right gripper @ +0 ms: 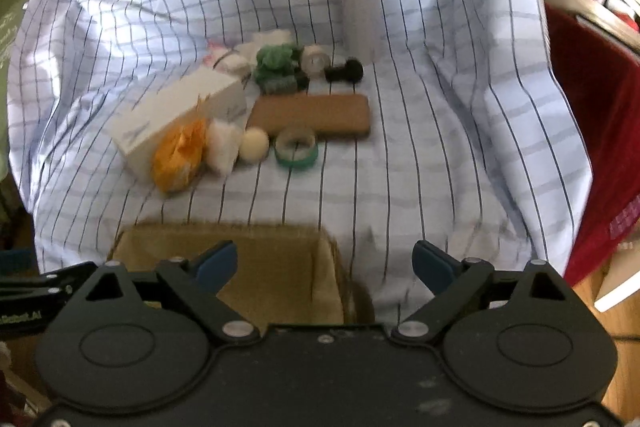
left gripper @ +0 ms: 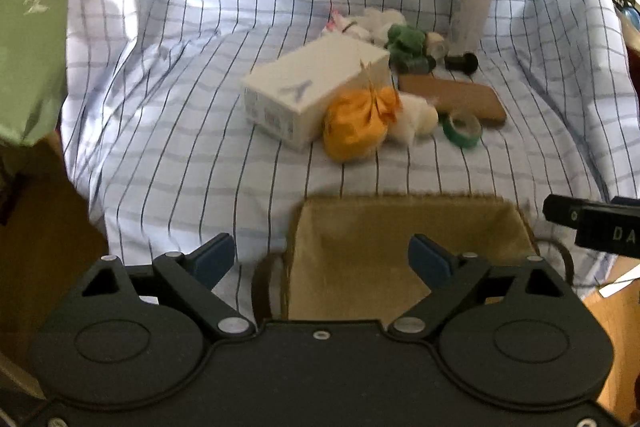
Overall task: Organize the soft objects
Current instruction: 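Grasp the pink-and-white rolled cloth with the left tool while the right grasps the black knob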
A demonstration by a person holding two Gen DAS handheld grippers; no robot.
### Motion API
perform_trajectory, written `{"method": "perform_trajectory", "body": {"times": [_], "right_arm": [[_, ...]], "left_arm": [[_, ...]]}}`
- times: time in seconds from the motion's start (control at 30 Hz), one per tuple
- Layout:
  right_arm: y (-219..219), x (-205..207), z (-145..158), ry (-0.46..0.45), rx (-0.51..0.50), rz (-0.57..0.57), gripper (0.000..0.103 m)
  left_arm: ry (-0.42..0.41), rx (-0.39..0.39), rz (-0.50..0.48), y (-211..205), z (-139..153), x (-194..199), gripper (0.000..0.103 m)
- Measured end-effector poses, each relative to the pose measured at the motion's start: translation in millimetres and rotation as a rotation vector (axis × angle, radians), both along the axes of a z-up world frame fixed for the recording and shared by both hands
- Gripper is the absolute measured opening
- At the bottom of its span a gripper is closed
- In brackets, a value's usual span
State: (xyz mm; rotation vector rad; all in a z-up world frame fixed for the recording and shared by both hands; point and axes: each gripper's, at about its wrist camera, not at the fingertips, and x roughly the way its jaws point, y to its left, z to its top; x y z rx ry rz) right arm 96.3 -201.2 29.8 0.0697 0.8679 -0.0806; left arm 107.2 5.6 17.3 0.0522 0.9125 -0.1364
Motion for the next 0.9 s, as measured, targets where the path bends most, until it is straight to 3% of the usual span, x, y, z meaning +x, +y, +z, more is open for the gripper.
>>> {"method": "perform_trajectory", "body": {"times": [0.4, 0.57, 0.9], "right_arm": [[-28, 116, 1, -0.084, 0.004, -0.017, 0.092], [-43, 162, -15, -0.05, 0.024, -0.021, 0.093], [-64, 248, -50, 0.006, -0.03, -0.066, 0.087]], "left_arm": [[-0.012, 0.004, -0.008, -8, 4, 126, 0.091], [0.012, -0.003, -0.009, -14, 2, 187, 0.091], [-0.003, 0.093, -0.077, -39, -8, 276, 0.091]]}}
